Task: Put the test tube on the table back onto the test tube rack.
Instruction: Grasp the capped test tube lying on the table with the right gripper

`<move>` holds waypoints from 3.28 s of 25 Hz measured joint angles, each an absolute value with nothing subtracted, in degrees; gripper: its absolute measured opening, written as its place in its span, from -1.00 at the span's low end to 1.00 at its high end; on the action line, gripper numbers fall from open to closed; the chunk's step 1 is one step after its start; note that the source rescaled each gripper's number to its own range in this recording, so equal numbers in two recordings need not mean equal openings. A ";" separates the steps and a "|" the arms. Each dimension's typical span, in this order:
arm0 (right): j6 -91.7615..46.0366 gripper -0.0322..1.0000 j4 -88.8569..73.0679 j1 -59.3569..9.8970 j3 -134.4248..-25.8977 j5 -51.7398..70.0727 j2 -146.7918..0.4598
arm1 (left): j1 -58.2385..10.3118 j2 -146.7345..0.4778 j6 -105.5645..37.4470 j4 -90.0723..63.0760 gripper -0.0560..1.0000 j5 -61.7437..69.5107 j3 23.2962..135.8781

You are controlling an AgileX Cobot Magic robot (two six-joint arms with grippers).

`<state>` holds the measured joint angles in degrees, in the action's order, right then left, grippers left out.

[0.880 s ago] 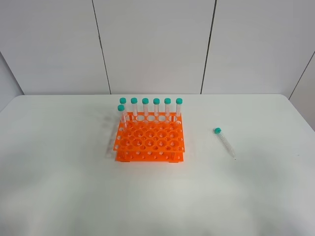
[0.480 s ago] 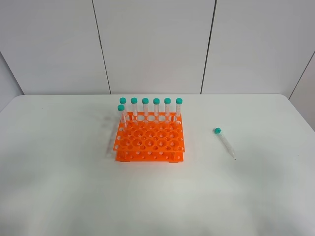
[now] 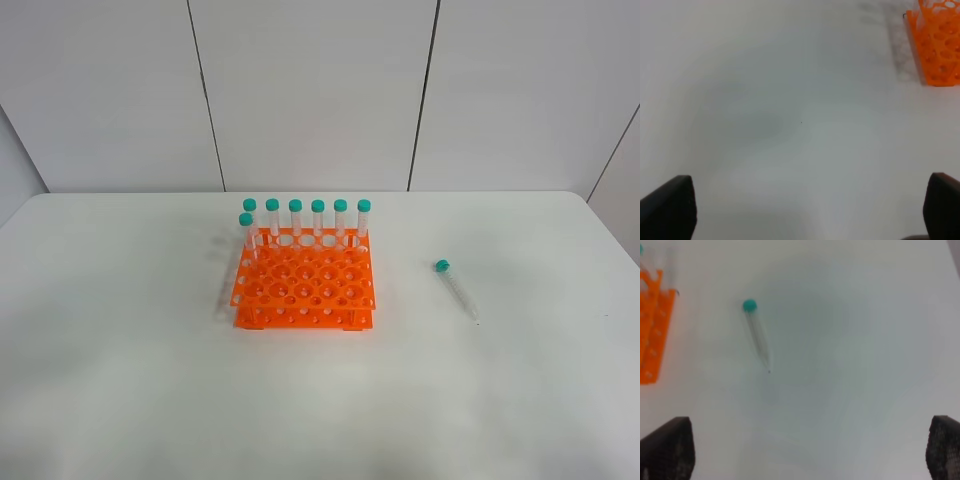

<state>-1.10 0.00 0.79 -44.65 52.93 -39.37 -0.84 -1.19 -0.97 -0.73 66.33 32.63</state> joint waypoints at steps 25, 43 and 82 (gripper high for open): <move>-9.14 1.00 -2.12 -5.39 -75.34 54.14 -104.39 | -0.84 -1.19 -0.97 -0.78 1.00 66.33 32.63; -12.27 1.00 -5.08 -5.39 -75.40 46.43 -116.24 | -0.84 -1.19 -0.97 -0.78 1.00 66.33 32.63; -13.33 -0.15 -6.45 -5.39 -75.40 43.74 -121.12 | -0.84 -1.19 -0.97 -0.78 1.00 66.33 32.63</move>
<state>-13.33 -6.45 -5.39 -75.40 43.74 -121.12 -0.84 -1.19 -0.97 -0.78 66.33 32.63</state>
